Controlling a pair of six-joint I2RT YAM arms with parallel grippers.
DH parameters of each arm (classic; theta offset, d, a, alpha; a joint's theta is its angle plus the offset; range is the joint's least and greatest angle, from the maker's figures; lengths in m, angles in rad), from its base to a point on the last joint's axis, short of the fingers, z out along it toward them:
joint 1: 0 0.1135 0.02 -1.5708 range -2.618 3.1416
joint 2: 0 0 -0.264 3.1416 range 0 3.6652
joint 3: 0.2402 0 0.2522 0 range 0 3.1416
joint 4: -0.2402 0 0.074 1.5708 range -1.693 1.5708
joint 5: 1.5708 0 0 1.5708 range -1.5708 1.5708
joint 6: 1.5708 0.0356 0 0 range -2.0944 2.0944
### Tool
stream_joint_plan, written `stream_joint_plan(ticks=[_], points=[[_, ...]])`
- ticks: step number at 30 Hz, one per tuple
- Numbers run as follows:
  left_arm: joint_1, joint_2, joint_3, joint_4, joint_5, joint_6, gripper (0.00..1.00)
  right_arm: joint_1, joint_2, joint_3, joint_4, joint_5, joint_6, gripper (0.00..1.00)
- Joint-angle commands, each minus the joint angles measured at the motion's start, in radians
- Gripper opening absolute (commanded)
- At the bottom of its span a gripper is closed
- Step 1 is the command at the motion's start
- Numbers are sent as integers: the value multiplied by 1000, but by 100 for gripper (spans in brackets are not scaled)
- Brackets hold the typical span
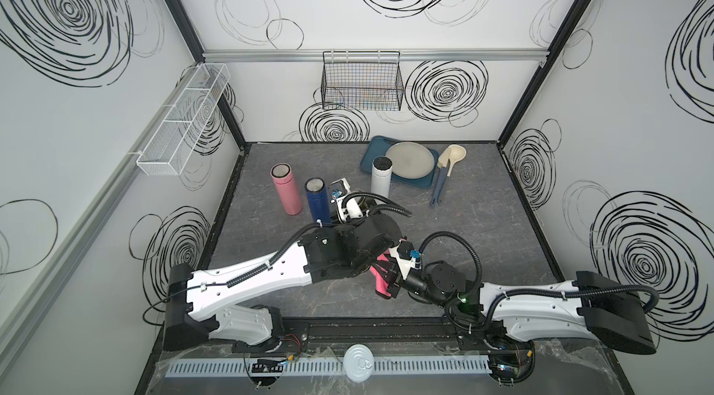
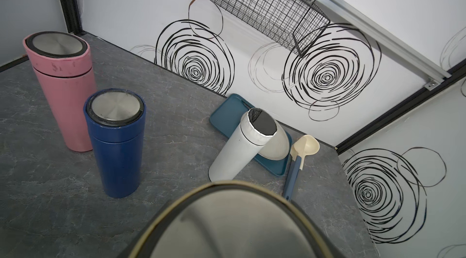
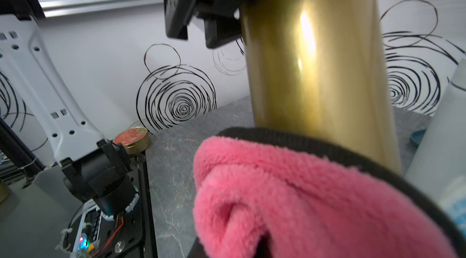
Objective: Wipe the surface of the thermos
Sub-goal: Wipe the dirt from the surface of the thermos.
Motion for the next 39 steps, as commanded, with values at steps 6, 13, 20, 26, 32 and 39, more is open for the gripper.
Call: stream_joint_plan(ticks=[6, 13, 20, 26, 32, 39], points=[[-39, -22, 65, -66, -27, -155, 0, -10, 6, 152, -20, 22, -88, 0], [-40, -1, 102, -190, -56, -305, 0, -19, 79, 131, 26, 74, -55, 0], [-39, 19, 126, -263, -48, -400, 0, -15, 122, -16, 130, 200, 49, 0], [-40, 22, 127, -251, -28, -413, 0, -14, 170, 111, 208, 194, -14, 0], [-40, 20, 135, -267, -20, -443, 0, -43, 349, 248, 306, 290, 11, 0], [-35, 14, 123, -285, -28, -470, 0, -48, 381, 153, 359, 493, 110, 0]])
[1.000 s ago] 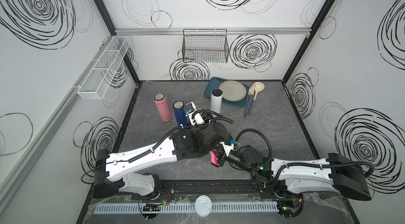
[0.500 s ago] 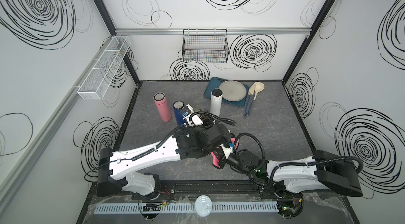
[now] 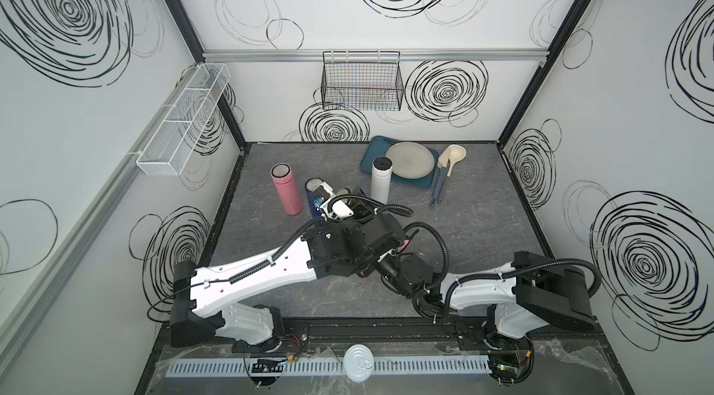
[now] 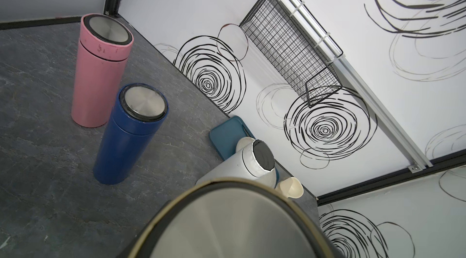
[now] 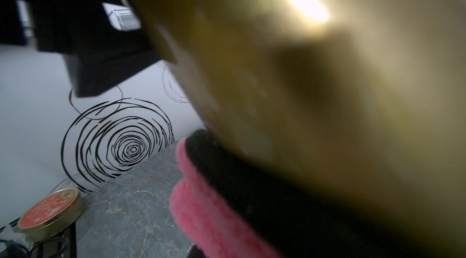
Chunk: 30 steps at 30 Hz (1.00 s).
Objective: Wipe the surface of the thermos
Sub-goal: Wipe the dirt from the surface of the thermos.
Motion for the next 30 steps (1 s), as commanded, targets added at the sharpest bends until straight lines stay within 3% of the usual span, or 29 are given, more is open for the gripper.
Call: stream_joint_plan(ticks=[1, 5, 14, 19, 26, 30], points=[[-27, -29, 12, -53, 75, -25, 0, -42, -18, -66, 79, 202, 90, 0], [-27, -28, 1, -30, 90, -18, 0, -38, -35, -54, 71, 187, 86, 0], [-21, -21, 4, -32, 110, -25, 0, -46, 40, 165, 97, 33, 22, 0], [-7, -23, -13, -15, 136, -22, 0, -75, 58, 182, 34, 130, 101, 0], [11, -51, -50, 12, 155, -18, 0, -149, -22, -10, -13, 299, 307, 0], [13, -52, -59, 38, 170, -7, 0, -135, -30, 27, -17, 266, 267, 0]])
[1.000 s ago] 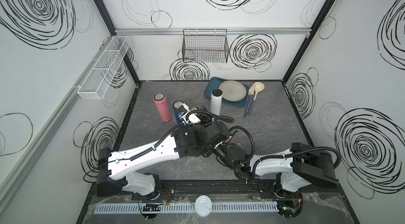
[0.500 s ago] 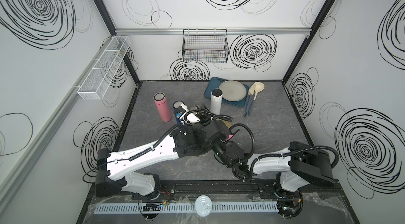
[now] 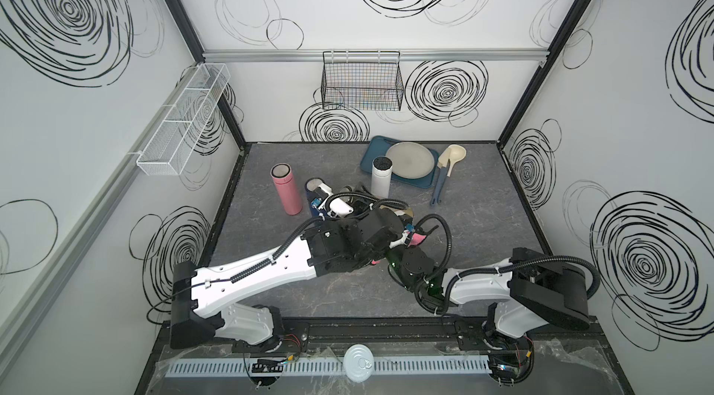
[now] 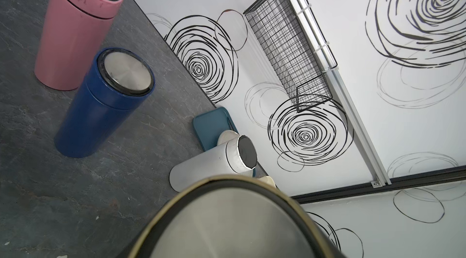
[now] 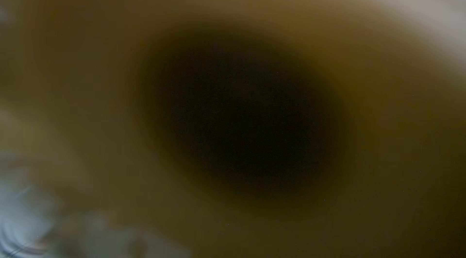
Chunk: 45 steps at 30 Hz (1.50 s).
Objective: Wipe the surface of the thermos
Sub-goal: Wipe the dirt from the surface of the thermos.
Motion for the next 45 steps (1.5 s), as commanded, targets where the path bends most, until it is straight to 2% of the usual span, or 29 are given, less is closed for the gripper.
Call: stream_joint_plan(ticks=[1, 8, 12, 15, 19, 23, 25, 30, 32, 35, 39, 41, 45], points=[[-21, -39, -14, -105, 106, 52, 0, -22, -29, 70, 44, 89, 20, 0], [-6, -2, 15, -137, 121, 40, 0, 7, 16, 220, 63, -85, -59, 0], [7, -1, 6, -130, 137, 45, 0, 3, 24, 229, 39, -81, -68, 0], [16, -7, -8, -110, 145, 74, 0, -18, 6, 163, 21, -41, -38, 0], [32, -22, -33, -45, 144, 180, 0, -72, -68, -6, -34, 18, 78, 0], [47, -28, -55, 41, 135, 305, 0, -37, -174, -97, -117, 118, 73, 0], [52, -23, -56, 78, 125, 360, 0, -13, -243, -96, -162, 86, 46, 0], [63, 4, -42, 183, 105, 555, 0, 25, -394, -57, -206, -128, -56, 0], [63, 0, -57, 226, 98, 596, 0, 22, -422, -52, -221, -154, -64, 0], [31, -25, -121, 352, 34, 696, 0, -16, -425, -79, -220, -152, -34, 0], [-34, -64, -204, 475, -93, 777, 0, -103, -361, -149, -251, -134, 110, 0], [-53, -73, -225, 519, -125, 828, 0, -102, -327, -183, -239, -85, 135, 0], [-46, -72, -225, 522, -130, 847, 0, -73, -346, -174, -257, -51, 122, 0]])
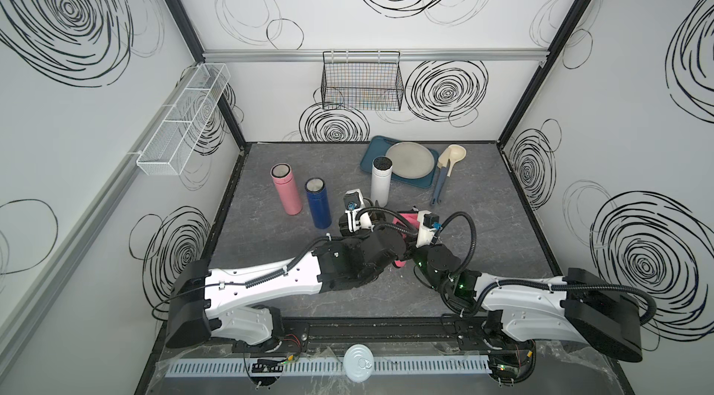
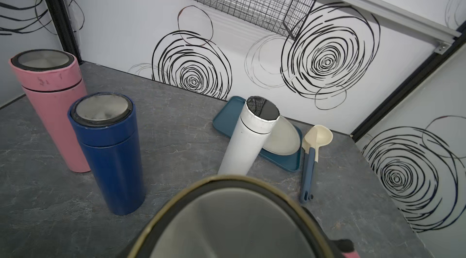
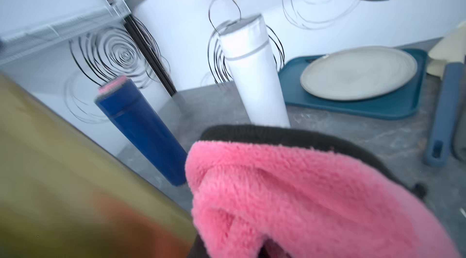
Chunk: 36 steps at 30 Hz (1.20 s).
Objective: Wipe the surface of the thermos
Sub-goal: Wipe the dirt from the surface of the thermos.
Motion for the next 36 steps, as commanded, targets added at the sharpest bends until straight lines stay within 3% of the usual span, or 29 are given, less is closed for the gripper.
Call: stream_joint_plan(ticks=[1, 8, 12, 17, 22, 28, 32, 36], points=[[20, -56, 11, 140, -69, 78, 0, 26, -44, 30, 21, 45, 12, 0], [85, -109, -78, 342, 165, 269, 0, 33, -170, 98, -41, -87, -52, 0], [122, -147, -135, 440, 298, 354, 0, -7, -109, 50, -10, -104, 13, 0], [214, -225, -308, 714, 573, 440, 0, -78, -12, -52, 65, -129, 135, 0], [255, -282, -419, 886, 621, 498, 0, -23, -127, 10, -19, -121, 55, 0], [256, -277, -426, 941, 744, 607, 0, -17, -219, 90, -57, -276, 0, 0], [255, -283, -474, 1045, 845, 666, 0, -30, -196, 47, -4, -285, 24, 0], [254, -295, -495, 1087, 915, 689, 0, -134, -122, -39, 53, -364, 153, 0]])
